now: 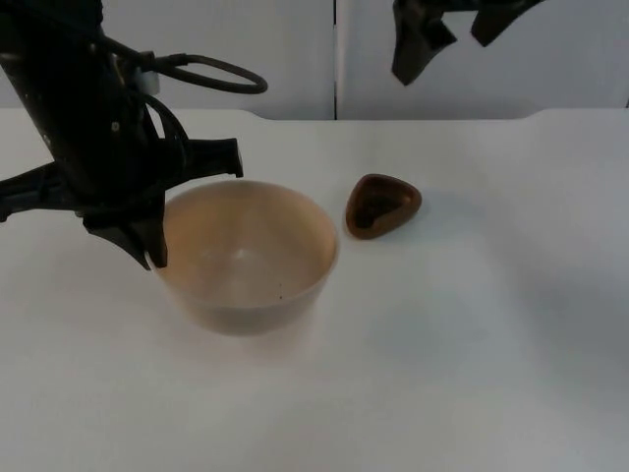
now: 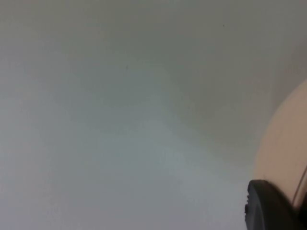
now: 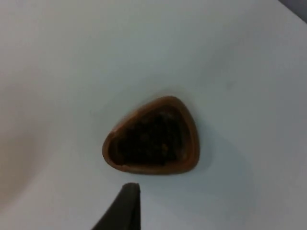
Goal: Pick up the bowl with the left hand and pour the coffee beans from the cup into the bowl with the right hand.
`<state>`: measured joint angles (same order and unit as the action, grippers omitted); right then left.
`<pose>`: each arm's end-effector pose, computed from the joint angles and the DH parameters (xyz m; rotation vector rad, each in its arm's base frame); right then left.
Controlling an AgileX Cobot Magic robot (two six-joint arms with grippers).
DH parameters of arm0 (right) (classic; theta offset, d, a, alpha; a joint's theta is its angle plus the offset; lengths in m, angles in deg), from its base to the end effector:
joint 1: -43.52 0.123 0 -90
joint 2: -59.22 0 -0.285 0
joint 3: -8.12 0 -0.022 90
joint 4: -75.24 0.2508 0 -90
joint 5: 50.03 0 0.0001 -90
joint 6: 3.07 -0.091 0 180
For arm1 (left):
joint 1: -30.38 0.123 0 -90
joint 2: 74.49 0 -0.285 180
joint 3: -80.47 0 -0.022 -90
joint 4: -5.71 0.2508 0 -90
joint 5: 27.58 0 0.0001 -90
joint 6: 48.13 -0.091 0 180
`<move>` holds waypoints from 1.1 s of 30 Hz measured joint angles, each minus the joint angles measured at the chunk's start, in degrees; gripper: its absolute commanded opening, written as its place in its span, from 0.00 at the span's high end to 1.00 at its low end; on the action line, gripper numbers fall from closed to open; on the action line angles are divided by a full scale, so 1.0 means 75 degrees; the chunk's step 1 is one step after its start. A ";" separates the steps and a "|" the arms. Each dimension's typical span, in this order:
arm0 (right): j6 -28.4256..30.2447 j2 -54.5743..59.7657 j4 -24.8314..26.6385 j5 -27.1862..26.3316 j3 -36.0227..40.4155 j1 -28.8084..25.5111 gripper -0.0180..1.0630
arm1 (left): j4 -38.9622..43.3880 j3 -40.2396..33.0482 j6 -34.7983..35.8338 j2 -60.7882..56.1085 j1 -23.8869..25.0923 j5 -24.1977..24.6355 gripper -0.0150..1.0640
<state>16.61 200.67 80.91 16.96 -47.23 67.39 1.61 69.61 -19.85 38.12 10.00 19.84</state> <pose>0.4655 0.2150 0.2588 -0.9702 2.4895 0.1574 0.3220 -0.1248 0.1764 -0.2741 3.0024 -0.1766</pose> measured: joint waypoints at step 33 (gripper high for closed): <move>0.1194 0.2307 0.0457 -0.1159 -0.0717 -0.0031 0.14 | 0.0063 0.0000 0.0000 0.0000 0.0000 -0.0014 0.99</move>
<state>25.56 217.97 84.33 8.27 -52.61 67.16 2.08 69.61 -19.85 38.12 10.00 19.73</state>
